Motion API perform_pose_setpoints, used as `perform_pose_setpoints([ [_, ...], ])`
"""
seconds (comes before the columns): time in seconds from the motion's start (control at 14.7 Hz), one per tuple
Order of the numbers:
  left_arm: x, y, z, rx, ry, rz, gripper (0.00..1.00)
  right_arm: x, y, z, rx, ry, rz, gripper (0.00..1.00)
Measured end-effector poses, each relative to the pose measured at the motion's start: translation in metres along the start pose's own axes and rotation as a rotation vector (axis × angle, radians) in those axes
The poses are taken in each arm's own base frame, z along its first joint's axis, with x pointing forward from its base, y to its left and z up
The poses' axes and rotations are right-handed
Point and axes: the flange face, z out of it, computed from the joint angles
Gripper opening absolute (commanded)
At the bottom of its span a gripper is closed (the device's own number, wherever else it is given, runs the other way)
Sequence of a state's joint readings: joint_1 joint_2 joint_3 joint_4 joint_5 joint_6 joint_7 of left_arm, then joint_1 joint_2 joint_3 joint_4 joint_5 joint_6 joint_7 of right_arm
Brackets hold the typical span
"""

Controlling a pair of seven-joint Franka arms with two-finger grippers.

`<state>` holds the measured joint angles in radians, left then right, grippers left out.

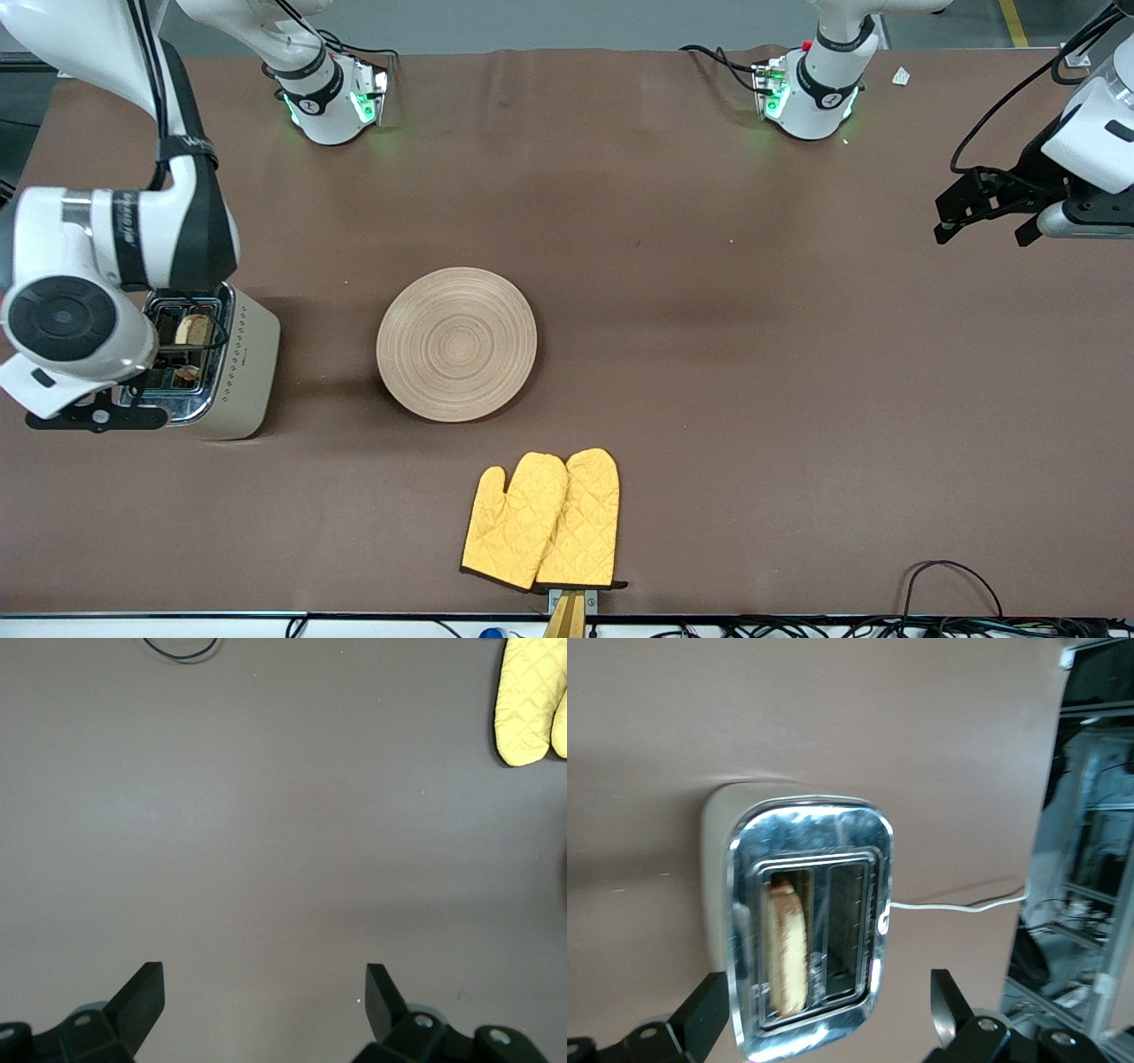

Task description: Move plate and put bread in toaster

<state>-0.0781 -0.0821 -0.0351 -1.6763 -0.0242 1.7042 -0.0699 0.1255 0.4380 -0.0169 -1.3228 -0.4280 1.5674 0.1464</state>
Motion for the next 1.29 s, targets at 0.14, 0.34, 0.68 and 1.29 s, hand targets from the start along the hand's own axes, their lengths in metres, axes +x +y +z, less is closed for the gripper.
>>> perform_pose_setpoints([
  [0.14, 0.0, 0.0, 0.0, 0.0, 0.0, 0.0, 1.0, -0.014, 0.008, -0.036, 0.119, 0.031, 0.027, 1.0],
  [0.34, 0.0, 0.0, 0.0, 0.0, 0.0, 0.0, 1.0, -0.052, 0.037, -0.094, 0.3, 0.084, 0.072, 1.0],
  [0.68, 0.0, -0.001, 0.0, 0.0, 0.0, -0.001, 1.0, -0.128, 0.093, -0.133, 0.458, 0.11, 0.134, 1.0],
  [1.29, 0.0, -0.001, 0.001, 0.0, -0.001, -0.002, 1.0, -0.192, 0.09, -0.114, 0.464, 0.175, 0.033, 1.0],
])
